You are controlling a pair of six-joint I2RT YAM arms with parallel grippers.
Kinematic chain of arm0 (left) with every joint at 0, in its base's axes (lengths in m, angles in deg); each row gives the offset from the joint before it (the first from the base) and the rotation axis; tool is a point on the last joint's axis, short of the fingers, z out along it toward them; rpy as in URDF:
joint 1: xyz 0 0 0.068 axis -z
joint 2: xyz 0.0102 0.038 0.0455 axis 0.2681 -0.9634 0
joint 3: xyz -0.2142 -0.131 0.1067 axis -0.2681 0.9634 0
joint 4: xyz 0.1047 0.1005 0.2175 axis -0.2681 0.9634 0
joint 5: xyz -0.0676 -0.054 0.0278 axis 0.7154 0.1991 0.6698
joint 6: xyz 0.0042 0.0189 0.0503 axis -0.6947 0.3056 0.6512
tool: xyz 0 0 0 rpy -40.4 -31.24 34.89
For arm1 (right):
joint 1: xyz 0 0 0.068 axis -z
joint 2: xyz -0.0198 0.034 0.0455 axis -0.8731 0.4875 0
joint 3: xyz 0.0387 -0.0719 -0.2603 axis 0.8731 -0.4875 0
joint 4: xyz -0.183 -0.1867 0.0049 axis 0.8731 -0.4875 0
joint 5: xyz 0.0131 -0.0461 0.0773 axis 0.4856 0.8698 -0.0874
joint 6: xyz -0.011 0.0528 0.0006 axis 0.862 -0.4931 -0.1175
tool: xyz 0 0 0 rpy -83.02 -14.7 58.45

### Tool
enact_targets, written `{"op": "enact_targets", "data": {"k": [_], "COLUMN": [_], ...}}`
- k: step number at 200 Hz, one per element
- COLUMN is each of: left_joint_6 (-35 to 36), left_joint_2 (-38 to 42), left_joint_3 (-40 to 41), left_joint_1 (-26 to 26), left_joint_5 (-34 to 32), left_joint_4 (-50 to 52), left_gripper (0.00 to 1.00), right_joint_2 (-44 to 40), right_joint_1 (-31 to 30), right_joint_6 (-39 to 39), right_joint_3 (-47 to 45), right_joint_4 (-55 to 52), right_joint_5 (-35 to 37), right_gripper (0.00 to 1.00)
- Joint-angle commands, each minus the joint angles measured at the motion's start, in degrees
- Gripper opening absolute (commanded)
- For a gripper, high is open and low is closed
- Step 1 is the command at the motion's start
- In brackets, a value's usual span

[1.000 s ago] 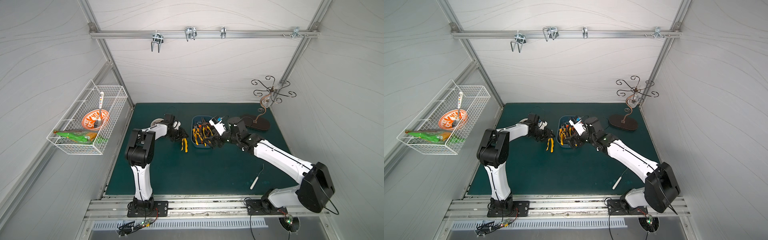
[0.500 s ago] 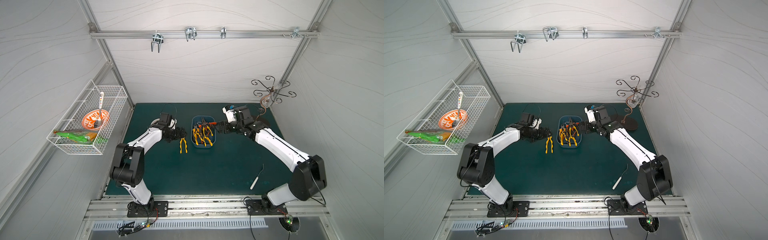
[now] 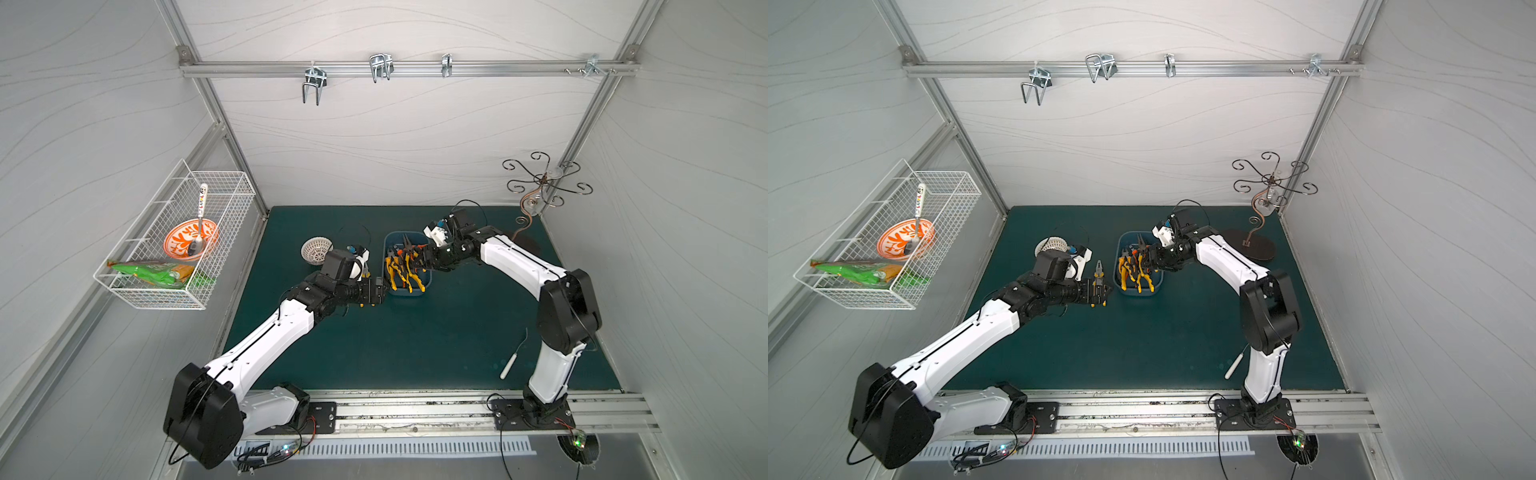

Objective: Take the pliers out of the storage box
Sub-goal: Pick up the pliers from the storage box.

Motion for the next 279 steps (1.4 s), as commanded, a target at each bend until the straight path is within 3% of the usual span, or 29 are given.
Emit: {"op": "enact_targets", "data": {"k": [1,60,113,179,200,279], "left_joint_6": [-0.8,1.4,1.8,1.7,1.5,-4.3], "left_joint_2": [3.6,12.1,11.8,11.2,11.0,6.7], "left_joint_3": [1.3,5.1,5.4,4.9,4.6,2.3], "left_joint_1": [0.8,0.9,0.9,0.9,0.8,0.3], "left_joint_5": [-3.4,-7.4,-8.1,-8.2,-8.3,-6.9], "left_joint_4": [-1.8,0.7,-0.1,-0.3,-0.4,-2.1], "left_gripper": [1.00,1.00,1.00,1.00,1.00,0.99], "right_joint_2": [2.8,8.7,12.5,13.7,11.7,-0.9], "right_joint_1": [-2.2,-4.6,-4.4,-3.5,-2.9,0.1], "right_joint_6": [-4.0,-5.2,-7.4,-10.2,-10.8,-12.7], "right_joint_3": [2.6,6.9,10.3,10.4,8.2,-3.0], "right_joint_4": [-2.3,-3.2,-3.5,-2.7,-0.7,9.1], "right_joint_5": [-4.7,-5.6,-4.1,-3.2,-3.8,-4.9], "right_gripper": [0.50,0.49,0.50,0.10,0.02,0.00]}}
